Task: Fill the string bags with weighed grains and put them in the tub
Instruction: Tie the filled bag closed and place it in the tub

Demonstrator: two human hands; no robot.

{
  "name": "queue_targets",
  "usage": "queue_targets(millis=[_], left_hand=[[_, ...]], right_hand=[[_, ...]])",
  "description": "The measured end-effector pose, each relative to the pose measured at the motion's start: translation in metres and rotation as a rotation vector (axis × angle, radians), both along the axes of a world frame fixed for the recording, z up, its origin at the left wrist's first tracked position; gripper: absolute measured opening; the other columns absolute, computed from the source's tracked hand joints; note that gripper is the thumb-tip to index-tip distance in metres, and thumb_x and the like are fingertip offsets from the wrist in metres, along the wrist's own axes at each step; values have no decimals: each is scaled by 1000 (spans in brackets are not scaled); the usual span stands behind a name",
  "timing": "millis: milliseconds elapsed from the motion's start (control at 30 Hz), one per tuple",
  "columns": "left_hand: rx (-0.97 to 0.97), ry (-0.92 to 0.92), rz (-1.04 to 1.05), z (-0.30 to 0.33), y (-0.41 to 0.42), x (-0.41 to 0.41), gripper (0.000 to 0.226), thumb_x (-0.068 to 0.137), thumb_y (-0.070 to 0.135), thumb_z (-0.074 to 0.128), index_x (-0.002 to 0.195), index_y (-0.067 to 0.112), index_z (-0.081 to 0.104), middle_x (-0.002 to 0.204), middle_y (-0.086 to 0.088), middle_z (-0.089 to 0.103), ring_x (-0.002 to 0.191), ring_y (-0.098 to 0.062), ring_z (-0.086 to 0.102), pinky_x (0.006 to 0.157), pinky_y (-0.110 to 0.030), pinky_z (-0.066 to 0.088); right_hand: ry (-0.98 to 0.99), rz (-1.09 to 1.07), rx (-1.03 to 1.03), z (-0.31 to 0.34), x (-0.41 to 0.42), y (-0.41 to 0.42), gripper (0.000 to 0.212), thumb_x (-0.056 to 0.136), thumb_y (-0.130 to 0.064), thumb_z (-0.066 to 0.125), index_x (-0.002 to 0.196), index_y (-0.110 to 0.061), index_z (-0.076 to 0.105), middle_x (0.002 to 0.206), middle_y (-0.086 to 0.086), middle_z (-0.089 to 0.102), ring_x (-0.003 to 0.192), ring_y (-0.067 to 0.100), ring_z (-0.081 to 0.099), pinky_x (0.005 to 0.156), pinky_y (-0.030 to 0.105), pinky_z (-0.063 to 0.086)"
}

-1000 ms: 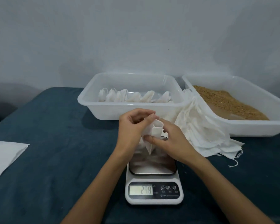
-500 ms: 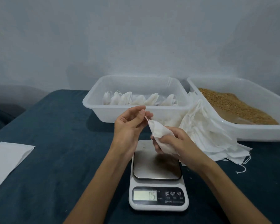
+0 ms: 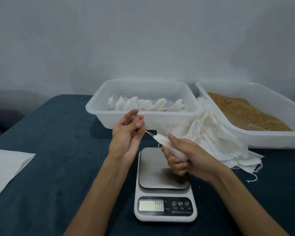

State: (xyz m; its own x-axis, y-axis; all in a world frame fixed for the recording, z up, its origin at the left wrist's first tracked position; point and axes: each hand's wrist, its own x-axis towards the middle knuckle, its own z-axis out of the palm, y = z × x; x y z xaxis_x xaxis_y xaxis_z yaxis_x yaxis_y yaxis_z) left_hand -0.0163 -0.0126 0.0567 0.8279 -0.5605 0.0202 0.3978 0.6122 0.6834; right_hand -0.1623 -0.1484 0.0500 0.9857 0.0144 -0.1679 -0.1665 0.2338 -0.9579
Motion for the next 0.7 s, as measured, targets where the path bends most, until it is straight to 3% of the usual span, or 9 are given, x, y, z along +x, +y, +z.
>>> queue_targets(millis=[100, 233, 367, 467, 600, 700], left_hand=[[54, -135, 65, 1, 1, -1, 43, 95, -19, 51, 86, 13, 78, 71, 0, 60, 55, -8, 52, 64, -20, 55], [338, -638, 193, 2, -5, -13, 26, 99, -9, 59, 101, 12, 74, 72, 5, 58, 59, -9, 52, 65, -21, 51], [551, -1026, 104, -1, 0, -25, 21, 102, 0, 60, 109, 13, 75, 80, 11, 64, 67, -13, 56, 72, -25, 52], [750, -1356, -45, 15, 6, -26, 11, 100, 16, 68, 100, 12, 78, 85, 8, 70, 68, -10, 57, 69, -12, 42], [921, -1517, -155, 54, 0, -18, 18, 100, 15, 67, 84, 10, 74, 69, 6, 60, 62, -4, 49, 63, -14, 35], [993, -1478, 19, 84, -22, -2, 28, 107, 14, 56, 79, 11, 59, 65, 6, 50, 58, -8, 42, 59, -19, 32]], right_hand=[[-10, -16, -37, 2, 1, -2, 37, 98, -48, 56, 77, -18, 52, 62, 1, 32, 47, 12, 18, 45, 22, 19], [-22, -50, -13, 5, -1, -6, 36, 100, -39, 55, 71, -19, 48, 58, 0, 33, 46, 12, 18, 43, 22, 20], [-36, -69, 36, 4, -5, -10, 38, 100, -38, 55, 68, -19, 46, 56, 0, 35, 44, 11, 20, 43, 21, 20], [-57, -35, 57, 5, -6, -12, 44, 98, -54, 55, 75, -17, 53, 60, 2, 39, 45, 11, 24, 45, 22, 23], [-83, 37, 95, 4, -7, -18, 75, 92, -77, 43, 104, -7, 67, 71, 5, 52, 47, 9, 38, 45, 22, 37], [-127, -76, 227, 3, -4, -25, 86, 90, -80, 34, 117, -7, 69, 73, 5, 56, 45, 10, 38, 42, 22, 36]])
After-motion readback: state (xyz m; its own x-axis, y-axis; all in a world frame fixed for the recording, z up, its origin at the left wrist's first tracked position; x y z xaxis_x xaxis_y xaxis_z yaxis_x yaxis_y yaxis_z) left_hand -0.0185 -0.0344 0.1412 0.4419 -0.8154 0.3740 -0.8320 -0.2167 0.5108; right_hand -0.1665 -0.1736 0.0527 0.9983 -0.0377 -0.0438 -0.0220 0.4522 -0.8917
